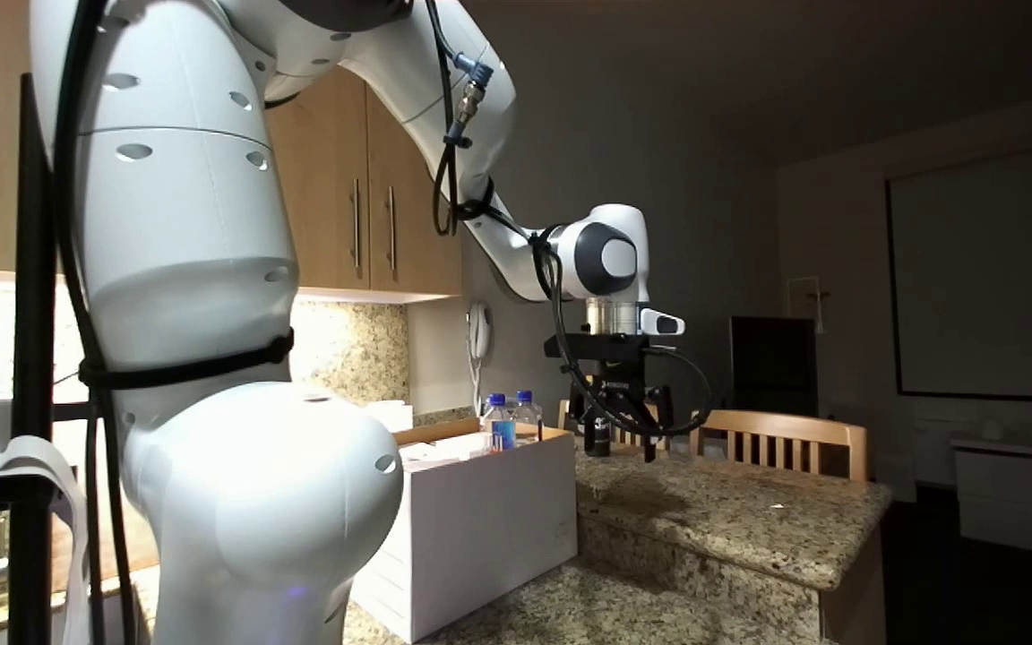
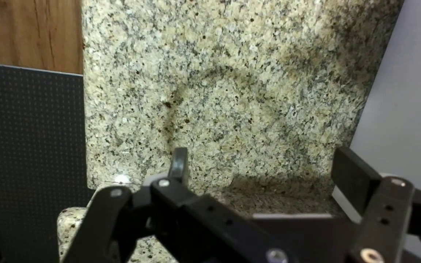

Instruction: Put the water bottles in the box.

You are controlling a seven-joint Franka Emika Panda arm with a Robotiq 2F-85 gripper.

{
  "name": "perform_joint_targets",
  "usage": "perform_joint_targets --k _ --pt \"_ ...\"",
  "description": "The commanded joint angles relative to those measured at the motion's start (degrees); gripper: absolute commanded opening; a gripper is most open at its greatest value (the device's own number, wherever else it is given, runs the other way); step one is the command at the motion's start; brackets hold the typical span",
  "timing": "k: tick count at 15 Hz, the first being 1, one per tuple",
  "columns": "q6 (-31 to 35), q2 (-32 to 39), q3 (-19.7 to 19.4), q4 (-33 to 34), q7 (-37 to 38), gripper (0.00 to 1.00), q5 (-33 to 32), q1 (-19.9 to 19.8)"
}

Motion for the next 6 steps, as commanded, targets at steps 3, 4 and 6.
perform_joint_targets --k 3,4,6 --pt "-1.5 -1.1 0.6 0.1 2.9 1.00 -0.7 -0.4" --pt "-1.4 -1.1 0.6 0.1 2.9 1.00 -0.7 -0.4" --pt "-1.4 -0.9 0.6 0.1 2.9 1.00 -0.7 -0.4"
